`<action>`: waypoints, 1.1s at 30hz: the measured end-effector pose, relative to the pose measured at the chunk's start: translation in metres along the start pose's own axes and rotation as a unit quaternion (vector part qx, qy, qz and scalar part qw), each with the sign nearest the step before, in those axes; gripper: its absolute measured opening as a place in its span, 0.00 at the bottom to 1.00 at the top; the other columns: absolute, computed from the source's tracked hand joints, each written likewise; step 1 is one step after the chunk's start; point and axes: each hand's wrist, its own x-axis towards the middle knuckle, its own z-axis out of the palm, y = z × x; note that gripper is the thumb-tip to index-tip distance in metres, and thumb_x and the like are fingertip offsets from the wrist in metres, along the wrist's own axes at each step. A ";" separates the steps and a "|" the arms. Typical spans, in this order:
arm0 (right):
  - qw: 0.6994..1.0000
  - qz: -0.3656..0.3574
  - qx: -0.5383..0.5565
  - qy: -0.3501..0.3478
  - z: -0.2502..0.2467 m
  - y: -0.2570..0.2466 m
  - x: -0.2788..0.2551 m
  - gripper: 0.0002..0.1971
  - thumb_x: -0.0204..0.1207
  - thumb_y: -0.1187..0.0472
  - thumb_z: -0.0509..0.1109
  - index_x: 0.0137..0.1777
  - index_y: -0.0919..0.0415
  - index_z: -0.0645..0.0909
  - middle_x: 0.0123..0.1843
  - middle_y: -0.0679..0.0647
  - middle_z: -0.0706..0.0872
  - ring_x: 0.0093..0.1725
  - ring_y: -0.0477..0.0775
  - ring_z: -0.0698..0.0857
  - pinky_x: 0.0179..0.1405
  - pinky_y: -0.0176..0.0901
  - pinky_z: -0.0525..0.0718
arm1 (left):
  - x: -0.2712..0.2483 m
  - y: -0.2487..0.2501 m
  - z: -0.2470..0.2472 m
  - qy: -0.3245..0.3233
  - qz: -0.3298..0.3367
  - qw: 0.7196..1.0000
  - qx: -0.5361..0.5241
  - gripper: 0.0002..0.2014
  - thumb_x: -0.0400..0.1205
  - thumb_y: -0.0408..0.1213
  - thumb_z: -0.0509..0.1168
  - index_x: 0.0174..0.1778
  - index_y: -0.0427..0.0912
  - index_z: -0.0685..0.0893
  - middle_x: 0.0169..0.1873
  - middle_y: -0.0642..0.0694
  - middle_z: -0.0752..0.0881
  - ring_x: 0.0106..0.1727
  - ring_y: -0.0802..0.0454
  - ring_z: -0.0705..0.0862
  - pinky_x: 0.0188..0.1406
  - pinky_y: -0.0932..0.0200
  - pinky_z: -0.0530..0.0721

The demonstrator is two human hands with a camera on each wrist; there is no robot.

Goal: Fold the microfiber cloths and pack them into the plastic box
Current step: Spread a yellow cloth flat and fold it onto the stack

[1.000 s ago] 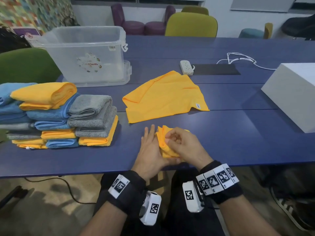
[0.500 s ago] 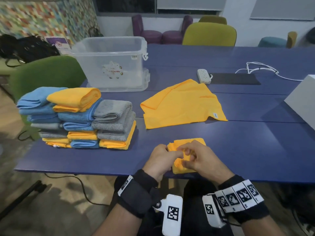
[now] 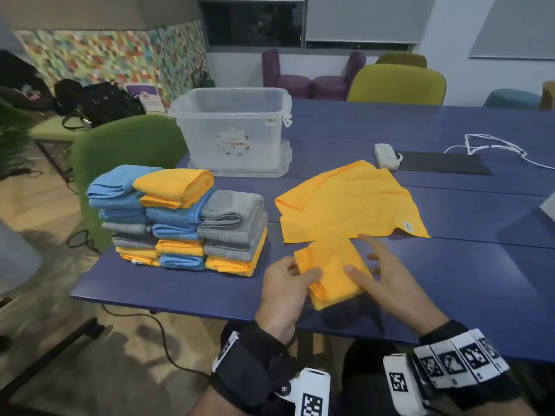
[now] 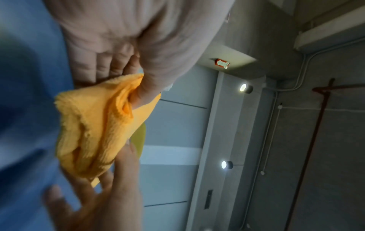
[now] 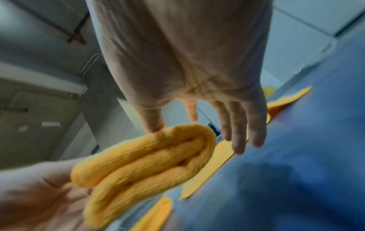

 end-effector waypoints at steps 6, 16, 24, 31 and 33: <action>0.952 0.039 0.303 -0.013 0.022 -0.104 0.032 0.32 0.79 0.57 0.77 0.78 0.44 0.65 0.58 0.66 0.86 0.44 0.59 0.91 0.41 0.49 0.93 | -0.003 0.068 -0.039 0.093 0.104 0.975 -0.171 0.22 0.78 0.25 0.77 0.65 0.36 0.78 0.52 0.40 0.93 0.54 0.43 0.93 0.52 0.46 0.93; 0.966 -0.001 0.251 -0.061 0.082 -0.183 0.135 0.15 0.79 0.64 0.75 0.58 0.53 0.72 0.50 0.66 0.79 0.43 0.62 0.84 0.53 0.72 0.89 | 0.045 0.101 -0.091 0.258 0.136 0.947 -0.136 0.26 0.74 0.29 0.83 0.55 0.41 0.71 0.51 0.40 0.80 0.49 0.45 0.86 0.44 0.45 0.94; 0.959 0.042 0.231 -0.160 0.100 -0.167 0.153 0.23 0.76 0.60 0.80 0.68 0.54 0.76 0.62 0.65 0.86 0.50 0.57 0.86 0.57 0.54 0.90 | 0.051 0.068 -0.100 0.288 0.102 0.946 -0.104 0.27 0.74 0.34 0.83 0.55 0.40 0.70 0.46 0.34 0.80 0.42 0.41 0.89 0.37 0.49 0.92; 0.986 0.001 0.107 -0.131 0.109 -0.159 0.152 0.38 0.60 0.45 0.85 0.71 0.48 0.77 0.64 0.57 0.84 0.60 0.59 0.87 0.64 0.62 0.87 | 0.036 0.076 -0.094 0.366 0.386 0.711 0.461 0.23 0.83 0.46 0.69 0.74 0.44 0.79 0.74 0.38 0.73 0.76 0.35 0.70 0.73 0.34 0.71; 0.989 -0.011 0.082 -0.124 0.112 -0.158 0.151 0.38 0.60 0.44 0.82 0.71 0.49 0.77 0.63 0.56 0.84 0.61 0.60 0.87 0.64 0.60 0.87 | 0.055 0.078 -0.101 0.247 0.392 0.691 0.555 0.20 0.88 0.46 0.61 0.74 0.42 0.82 0.81 0.36 0.71 0.85 0.33 0.63 0.82 0.31 0.62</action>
